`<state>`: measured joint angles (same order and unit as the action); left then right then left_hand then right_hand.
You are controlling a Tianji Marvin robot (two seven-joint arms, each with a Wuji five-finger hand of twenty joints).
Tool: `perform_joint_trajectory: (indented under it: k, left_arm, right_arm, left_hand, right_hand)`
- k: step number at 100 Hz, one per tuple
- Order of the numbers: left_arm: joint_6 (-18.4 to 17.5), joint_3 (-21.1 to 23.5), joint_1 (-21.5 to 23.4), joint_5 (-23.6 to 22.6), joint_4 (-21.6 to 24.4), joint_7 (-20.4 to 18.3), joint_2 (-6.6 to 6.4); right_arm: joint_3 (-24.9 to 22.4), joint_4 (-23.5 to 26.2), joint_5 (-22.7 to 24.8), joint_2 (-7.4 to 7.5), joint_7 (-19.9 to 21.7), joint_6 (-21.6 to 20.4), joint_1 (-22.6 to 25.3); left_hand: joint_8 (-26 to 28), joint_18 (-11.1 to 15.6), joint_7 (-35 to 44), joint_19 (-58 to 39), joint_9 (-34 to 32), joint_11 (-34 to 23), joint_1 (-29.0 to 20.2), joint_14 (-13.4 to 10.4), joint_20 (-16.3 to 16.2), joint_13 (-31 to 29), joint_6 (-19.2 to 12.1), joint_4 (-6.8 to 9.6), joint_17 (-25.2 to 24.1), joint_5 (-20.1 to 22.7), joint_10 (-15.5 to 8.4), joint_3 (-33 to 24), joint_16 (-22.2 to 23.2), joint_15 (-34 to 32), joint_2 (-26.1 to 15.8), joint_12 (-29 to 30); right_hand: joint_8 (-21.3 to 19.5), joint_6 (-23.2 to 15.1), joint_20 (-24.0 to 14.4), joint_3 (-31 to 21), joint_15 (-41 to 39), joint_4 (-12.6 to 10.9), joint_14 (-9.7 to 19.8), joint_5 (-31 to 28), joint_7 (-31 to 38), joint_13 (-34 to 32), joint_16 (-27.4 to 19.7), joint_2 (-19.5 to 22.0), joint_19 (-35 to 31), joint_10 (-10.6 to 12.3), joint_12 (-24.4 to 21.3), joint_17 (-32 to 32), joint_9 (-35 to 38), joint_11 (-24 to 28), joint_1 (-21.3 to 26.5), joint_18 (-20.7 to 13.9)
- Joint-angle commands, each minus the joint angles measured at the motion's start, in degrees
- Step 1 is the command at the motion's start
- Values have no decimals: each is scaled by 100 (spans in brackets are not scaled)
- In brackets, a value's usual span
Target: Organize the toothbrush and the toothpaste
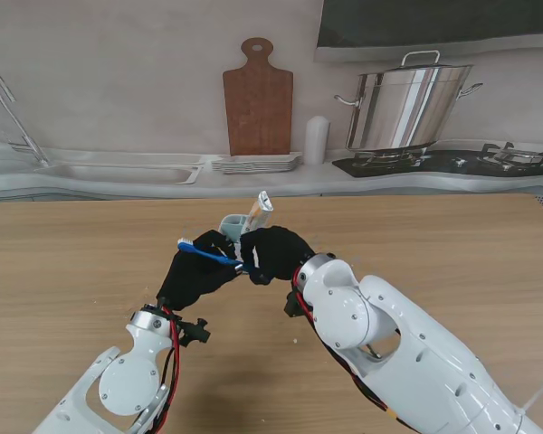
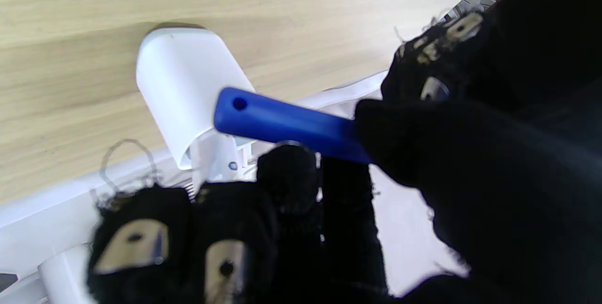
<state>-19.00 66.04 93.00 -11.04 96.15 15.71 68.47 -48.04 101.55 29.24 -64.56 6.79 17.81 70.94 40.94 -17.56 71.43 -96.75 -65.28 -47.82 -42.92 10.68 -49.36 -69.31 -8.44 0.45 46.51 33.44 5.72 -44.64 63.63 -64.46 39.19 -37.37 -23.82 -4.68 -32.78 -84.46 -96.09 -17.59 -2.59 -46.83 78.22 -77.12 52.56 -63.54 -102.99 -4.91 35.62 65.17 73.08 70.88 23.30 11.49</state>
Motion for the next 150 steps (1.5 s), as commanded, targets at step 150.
perform_joint_trajectory:
  k: [150]
  left_arm:
    - [239, 642, 102, -227, 400, -831, -177]
  right_arm:
    - [-1553, 453, 217, 71, -525, -1506, 1669]
  left_hand:
    - [2371, 271, 624, -1618, -996, -2138, 111, -729, -55, -340, 801, 3020, 1526, 795, 573, -1985, -907, -3221, 211, -513]
  right_hand:
    - [-161, 244, 15, 1357, 4053, 1523, -1564, 2476, -1597, 3676, -1834, 2661, 2367, -1654, -936, -4750, -4396, -1460, -1348, 1265]
